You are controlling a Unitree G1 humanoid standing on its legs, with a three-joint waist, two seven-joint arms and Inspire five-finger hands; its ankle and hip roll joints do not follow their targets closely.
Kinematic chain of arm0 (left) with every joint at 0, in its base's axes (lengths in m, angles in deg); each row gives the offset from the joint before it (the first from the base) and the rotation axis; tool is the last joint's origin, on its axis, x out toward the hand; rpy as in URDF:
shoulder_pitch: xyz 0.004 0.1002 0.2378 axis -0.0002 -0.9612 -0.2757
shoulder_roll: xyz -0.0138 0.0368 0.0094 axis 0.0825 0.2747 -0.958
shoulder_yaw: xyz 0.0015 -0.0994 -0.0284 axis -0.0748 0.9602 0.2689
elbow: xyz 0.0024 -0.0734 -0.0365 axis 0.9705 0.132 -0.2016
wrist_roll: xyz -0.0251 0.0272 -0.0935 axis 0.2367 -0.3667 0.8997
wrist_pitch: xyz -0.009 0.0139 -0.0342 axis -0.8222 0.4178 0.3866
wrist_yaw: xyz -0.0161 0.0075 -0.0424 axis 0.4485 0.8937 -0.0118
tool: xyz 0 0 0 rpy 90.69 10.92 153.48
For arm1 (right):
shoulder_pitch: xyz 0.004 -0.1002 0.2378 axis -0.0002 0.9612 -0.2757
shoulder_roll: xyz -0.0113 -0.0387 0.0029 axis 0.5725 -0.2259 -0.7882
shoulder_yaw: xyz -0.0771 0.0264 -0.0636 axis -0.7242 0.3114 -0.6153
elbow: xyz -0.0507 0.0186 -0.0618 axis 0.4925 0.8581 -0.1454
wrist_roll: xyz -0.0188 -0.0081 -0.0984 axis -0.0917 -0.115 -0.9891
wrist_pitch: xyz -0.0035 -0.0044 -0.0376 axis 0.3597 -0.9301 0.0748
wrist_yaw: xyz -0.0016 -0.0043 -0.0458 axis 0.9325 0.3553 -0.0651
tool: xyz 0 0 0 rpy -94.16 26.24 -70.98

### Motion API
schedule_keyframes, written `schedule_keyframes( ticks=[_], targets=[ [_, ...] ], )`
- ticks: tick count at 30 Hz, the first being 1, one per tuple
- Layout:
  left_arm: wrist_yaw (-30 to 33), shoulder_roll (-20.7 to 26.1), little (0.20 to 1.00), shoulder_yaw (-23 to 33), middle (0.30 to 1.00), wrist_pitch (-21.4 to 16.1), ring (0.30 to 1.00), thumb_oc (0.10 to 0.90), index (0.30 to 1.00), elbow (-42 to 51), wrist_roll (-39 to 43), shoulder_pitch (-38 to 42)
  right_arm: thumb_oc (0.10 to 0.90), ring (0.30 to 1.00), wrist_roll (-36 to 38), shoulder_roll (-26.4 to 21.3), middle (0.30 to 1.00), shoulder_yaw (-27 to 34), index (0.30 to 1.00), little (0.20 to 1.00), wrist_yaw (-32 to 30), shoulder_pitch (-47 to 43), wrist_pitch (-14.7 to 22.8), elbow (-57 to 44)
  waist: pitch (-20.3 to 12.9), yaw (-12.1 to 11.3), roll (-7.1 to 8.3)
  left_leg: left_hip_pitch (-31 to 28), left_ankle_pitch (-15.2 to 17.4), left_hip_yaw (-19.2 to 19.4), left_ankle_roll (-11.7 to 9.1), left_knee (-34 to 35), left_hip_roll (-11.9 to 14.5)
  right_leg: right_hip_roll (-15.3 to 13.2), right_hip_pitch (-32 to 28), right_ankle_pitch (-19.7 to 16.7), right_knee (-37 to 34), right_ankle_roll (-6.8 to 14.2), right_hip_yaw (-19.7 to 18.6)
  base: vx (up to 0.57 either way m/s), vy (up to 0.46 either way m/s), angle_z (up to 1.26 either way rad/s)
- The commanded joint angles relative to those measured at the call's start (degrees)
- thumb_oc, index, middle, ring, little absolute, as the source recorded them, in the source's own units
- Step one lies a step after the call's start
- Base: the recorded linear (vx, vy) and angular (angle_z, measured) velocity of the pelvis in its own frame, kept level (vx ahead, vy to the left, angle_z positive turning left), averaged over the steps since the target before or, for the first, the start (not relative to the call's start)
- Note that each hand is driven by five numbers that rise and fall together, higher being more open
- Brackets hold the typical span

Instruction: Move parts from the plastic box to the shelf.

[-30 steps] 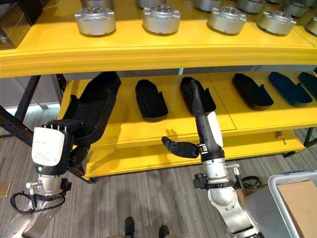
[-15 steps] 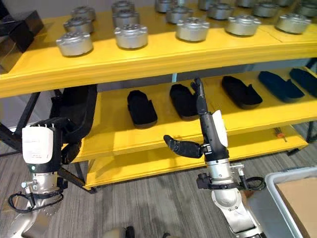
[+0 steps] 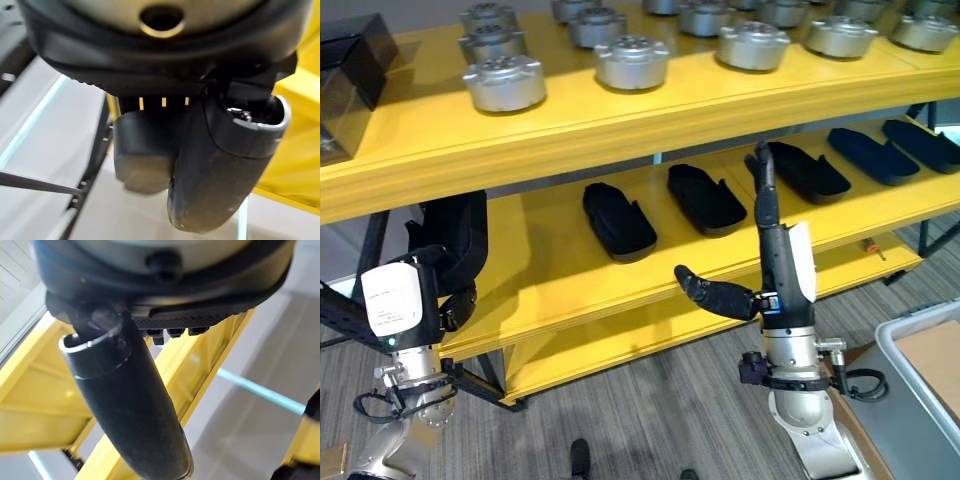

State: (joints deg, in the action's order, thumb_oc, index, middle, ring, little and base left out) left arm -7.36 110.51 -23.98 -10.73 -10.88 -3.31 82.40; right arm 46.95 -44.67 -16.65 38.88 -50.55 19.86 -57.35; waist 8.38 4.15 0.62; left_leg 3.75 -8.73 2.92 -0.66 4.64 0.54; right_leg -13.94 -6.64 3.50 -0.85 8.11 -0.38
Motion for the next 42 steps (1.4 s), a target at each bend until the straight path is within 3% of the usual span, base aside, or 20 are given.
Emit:
schedule_keyframes(
  ticks=[1,5,14,18,21,24,27,34,42],
  targets=[
    [4.38,2.60,0.300,2.10,0.300,0.45,0.300,0.400,0.300,-1.26,2.51,8.23,0.900,1.000,-1.01,-0.24,1.000,0.93,1.000,1.000,-3.33,-5.96,2.08,-4.06,-5.52,0.22,0.24,-4.82,4.52,0.40,-1.24,0.36,4.80,4.53,3.66,-6.34,0.16,-0.96,1.34,0.02,0.054,0.02],
    [6.49,2.23,0.300,0.43,0.300,2.62,0.300,0.400,0.300,-8.47,7.06,11.46,0.900,1.000,-1.48,-0.29,1.000,0.66,1.000,1.000,-3.86,-6.34,2.40,-2.83,-5.83,0.98,0.49,-5.51,4.98,1.15,-0.87,0.34,4.84,4.55,3.87,-6.01,0.88,-0.76,0.34,0.02,0.037,-0.07],
    [0.82,-0.27,0.300,-8.79,0.300,7.99,0.300,0.400,0.300,-27.95,11.36,24.29,0.900,1.000,-0.03,-0.70,1.000,-1.76,1.000,1.000,0.03,-7.79,1.64,-1.01,-6.12,4.74,0.22,-7.86,6.44,5.14,-0.80,0.36,5.54,3.94,4.03,-6.07,0.55,0.26,-0.88,0.06,0.041,-0.19],
    [-0.70,-1.31,0.300,-10.71,0.300,9.44,0.300,0.400,0.300,-34.00,9.78,27.65,0.900,1.000,-0.02,-0.70,1.000,-2.70,1.000,1.000,1.00,-8.40,1.76,-0.09,-5.97,6.09,0.04,-8.11,6.65,6.56,-0.77,0.36,5.64,3.72,4.52,-6.33,0.37,0.56,-1.15,0.03,0.040,-0.19],
    [-0.98,-1.15,0.300,-13.30,0.300,8.45,0.300,0.400,0.300,-39.07,4.94,30.36,0.900,1.000,0.20,-1.01,1.000,-3.34,1.000,1.000,2.10,-8.70,1.47,0.14,-5.59,7.45,-0.09,-8.09,6.83,7.98,-0.63,0.36,5.62,3.59,5.37,-6.63,0.34,0.82,-1.80,0.02,0.049,-0.14],
    [-1.75,-0.80,0.300,-16.12,0.300,8.50,0.300,0.400,0.300,-39.47,-0.21,31.13,0.900,1.000,0.48,-1.80,1.000,-3.49,1.000,1.000,2.54,-8.68,2.23,0.89,-4.92,8.19,-0.16,-7.86,6.94,8.68,-0.50,0.36,5.54,3.47,6.02,-6.77,0.42,0.91,-2.18,0.00,0.043,-0.15],
    [-1.72,-0.34,0.300,-17.98,0.300,10.06,0.300,0.400,0.300,-40.32,0.73,31.11,0.900,1.000,0.62,-2.45,1.000,-3.64,1.000,1.000,2.75,-8.60,3.23,1.71,-4.40,8.49,-0.24,-7.72,7.03,9.01,-0.37,0.34,5.34,3.26,6.44,-6.99,0.33,1.06,-2.35,0.00,0.046,-0.02],
    [0.61,-0.75,0.300,-16.85,0.300,10.22,0.300,0.400,0.300,-42.73,2.99,29.33,0.900,1.000,0.78,-2.52,1.000,-3.68,1.000,1.000,3.88,-8.10,3.17,1.44,-3.67,8.44,-0.14,-7.88,7.16,9.07,-0.10,0.26,5.07,2.91,6.58,-7.21,0.11,1.28,-2.47,0.01,0.023,-0.09],
    [-0.73,-0.09,0.300,-16.66,0.300,7.97,0.300,0.400,0.300,-41.08,-1.57,26.31,0.900,1.000,0.12,-3.09,1.000,-4.06,1.000,1.000,3.50,-7.32,3.38,1.43,-3.26,7.22,0.14,-7.73,7.21,8.12,0.00,0.07,4.96,2.73,6.48,-6.89,0.55,1.30,-1.48,0.00,0.000,0.00]
  ],
)
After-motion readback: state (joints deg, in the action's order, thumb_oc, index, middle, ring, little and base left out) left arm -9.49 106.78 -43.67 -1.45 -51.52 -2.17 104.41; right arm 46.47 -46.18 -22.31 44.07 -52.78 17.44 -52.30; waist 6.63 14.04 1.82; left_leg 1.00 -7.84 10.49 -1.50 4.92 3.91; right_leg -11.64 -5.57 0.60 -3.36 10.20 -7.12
